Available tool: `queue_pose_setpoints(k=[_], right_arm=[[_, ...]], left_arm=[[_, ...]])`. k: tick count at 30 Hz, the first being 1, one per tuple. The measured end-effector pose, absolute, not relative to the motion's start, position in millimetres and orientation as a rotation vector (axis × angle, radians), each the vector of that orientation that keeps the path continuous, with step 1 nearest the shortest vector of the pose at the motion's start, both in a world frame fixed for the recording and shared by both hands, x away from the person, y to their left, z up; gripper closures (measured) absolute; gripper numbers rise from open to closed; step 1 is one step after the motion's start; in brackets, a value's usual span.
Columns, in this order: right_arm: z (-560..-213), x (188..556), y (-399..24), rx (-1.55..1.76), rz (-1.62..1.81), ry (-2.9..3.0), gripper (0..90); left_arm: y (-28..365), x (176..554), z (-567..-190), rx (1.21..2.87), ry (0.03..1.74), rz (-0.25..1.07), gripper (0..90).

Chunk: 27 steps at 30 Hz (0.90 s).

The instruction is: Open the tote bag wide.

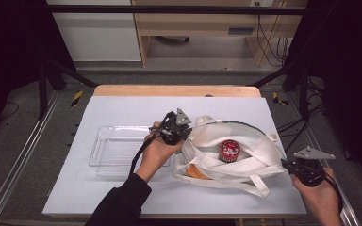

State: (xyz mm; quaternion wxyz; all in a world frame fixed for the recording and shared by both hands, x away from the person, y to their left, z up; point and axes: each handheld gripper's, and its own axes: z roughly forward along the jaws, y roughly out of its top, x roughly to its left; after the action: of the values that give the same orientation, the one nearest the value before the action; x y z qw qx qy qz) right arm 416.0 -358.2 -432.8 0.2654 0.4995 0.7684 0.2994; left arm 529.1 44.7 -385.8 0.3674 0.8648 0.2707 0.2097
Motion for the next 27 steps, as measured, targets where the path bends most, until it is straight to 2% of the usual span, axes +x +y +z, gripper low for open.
queue_pose_setpoints(k=[3,8,12,13,15,17,19,22,23,24,27], right_arm=[[-441.1,417.6,-357.9,1.35,0.833,2.074,88.2],[-433.9,413.8,-356.7,1.319,0.855,2.069,86.6],[-427.6,410.7,-356.9,1.264,0.902,2.05,72.4],[-427.6,410.7,-356.9,1.264,0.902,2.05,72.4],[-422.6,408.6,-354.8,1.243,0.934,2.033,61.3],[-421.3,408.8,-354.2,1.229,0.937,2.027,58.2],[-416.1,408.7,-350.1,1.208,0.948,2.012,51.0],[-411.9,408.5,-347.1,1.195,0.956,2.005,48.7],[-407.7,408.5,-343.7,1.172,0.962,2.002,45.7],[-407.7,408.5,-343.7,1.172,0.962,2.002,45.7],[-397.3,410.4,-334.0,1.126,0.977,2.006,40.8]], left_arm=[[43.0,531.4,-389.5,2.24,0.703,0.541,81.2],[42.1,535.1,-392.4,2.258,0.718,0.535,81.2],[42.3,536.4,-393.2,2.258,0.722,0.524,81.2],[42.5,536.7,-393.4,2.256,0.724,0.517,81.2],[42.5,535.8,-393.0,2.244,0.716,0.511,81.1],[42.8,535.5,-392.8,2.237,0.714,0.508,80.7],[44.1,533.7,-391.8,2.211,0.709,0.507,79.6],[45.8,531.3,-390.0,2.175,0.708,0.515,75.9],[46.9,529.5,-388.3,2.161,0.707,0.524,69.0],[48.0,527.3,-386.4,2.143,0.703,0.531,69.0],[52.5,519.2,-380.8,2.088,0.701,0.542,59.2]])
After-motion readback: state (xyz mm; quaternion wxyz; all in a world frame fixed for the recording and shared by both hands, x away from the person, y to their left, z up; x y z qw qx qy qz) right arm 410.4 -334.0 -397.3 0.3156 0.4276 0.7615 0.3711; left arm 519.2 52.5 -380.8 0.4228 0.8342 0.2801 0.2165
